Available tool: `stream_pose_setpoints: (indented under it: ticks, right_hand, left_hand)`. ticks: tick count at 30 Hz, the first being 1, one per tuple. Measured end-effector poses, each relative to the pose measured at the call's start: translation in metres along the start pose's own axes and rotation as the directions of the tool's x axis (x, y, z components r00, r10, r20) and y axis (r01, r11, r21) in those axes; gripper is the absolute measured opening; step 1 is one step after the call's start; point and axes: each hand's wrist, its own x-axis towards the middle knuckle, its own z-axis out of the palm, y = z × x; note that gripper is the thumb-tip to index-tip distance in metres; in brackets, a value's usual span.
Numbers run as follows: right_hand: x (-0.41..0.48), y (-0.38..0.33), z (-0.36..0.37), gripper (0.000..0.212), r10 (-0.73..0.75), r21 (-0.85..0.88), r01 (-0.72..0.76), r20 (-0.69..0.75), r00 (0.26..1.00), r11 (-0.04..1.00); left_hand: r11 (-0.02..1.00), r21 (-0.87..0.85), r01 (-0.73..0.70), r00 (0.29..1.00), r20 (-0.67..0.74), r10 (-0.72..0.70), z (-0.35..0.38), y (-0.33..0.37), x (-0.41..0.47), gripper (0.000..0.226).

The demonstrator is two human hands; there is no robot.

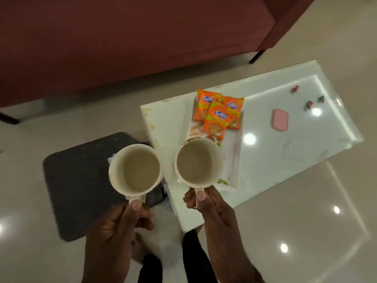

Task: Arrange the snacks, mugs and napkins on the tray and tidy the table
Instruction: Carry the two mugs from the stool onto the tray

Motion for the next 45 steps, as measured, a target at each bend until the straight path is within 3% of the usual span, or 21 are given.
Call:
stream_pose_setpoints:
  ticks: [9,13,17,29,40,45]
  right_hand:
    - [0.074,0.019,-0.103,0.034,0.045,0.059,-0.038,-0.127,0.991,0.998]
    - [0.113,0.056,-0.132,0.036,0.097,0.149,-0.075,-0.142,0.985,0.986]
    - [0.15,0.107,-0.148,0.035,0.153,0.096,-0.14,-0.14,0.978,0.985]
    - [0.202,0.197,-0.146,0.032,0.248,0.012,-0.248,-0.124,0.961,0.969]
    - [0.209,0.202,-0.152,0.034,0.196,-0.132,-0.213,-0.128,0.972,0.968]
    - [0.207,0.2,-0.151,0.03,0.232,-0.138,-0.261,-0.196,0.953,0.955]
  left_hand:
    - [0.999,-0.04,-0.012,0.986,0.169,0.018,0.147,-0.003,0.039,0.029]
    - [0.999,-0.014,0.041,0.98,0.196,-0.038,0.193,-0.034,0.063,0.029]
    - [0.998,0.048,0.028,0.978,0.205,-0.038,0.222,-0.072,0.092,0.029]
    - [0.985,0.169,0.018,0.986,0.158,-0.045,0.243,-0.16,0.155,0.034]
    - [0.993,0.117,0.035,0.971,0.232,-0.061,0.244,-0.164,0.165,0.033]
    - [0.978,0.209,0.005,0.971,0.234,-0.055,0.24,-0.158,0.166,0.026]
